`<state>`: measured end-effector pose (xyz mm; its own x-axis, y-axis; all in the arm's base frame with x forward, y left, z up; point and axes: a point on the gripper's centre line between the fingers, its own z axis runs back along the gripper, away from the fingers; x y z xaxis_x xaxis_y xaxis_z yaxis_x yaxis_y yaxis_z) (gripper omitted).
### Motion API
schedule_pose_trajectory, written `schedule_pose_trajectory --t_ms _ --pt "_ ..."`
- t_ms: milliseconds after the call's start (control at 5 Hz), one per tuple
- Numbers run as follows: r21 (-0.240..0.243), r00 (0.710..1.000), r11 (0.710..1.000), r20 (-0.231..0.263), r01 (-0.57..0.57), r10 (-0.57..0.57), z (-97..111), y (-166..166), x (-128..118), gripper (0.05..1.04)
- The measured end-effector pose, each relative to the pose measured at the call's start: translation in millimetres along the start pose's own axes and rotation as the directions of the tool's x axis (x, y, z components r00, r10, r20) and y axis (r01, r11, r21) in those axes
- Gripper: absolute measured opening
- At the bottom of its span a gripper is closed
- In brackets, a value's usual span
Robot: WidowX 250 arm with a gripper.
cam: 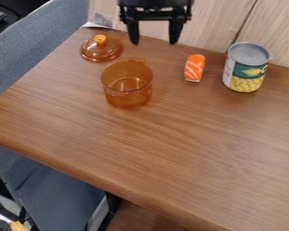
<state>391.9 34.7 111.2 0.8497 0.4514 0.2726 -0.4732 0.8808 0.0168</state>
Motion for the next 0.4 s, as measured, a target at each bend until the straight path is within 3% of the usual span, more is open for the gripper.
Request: schedule_pose_trajectory --t_ms 200,400 --pt "0.007 0.998 0.999 -0.024 0.052 -0.052 -18 -20 9 1.001" --pt "-0.017 0.996 0.997 -0.043 0.072 -0.073 -33 -37 18 1.001"
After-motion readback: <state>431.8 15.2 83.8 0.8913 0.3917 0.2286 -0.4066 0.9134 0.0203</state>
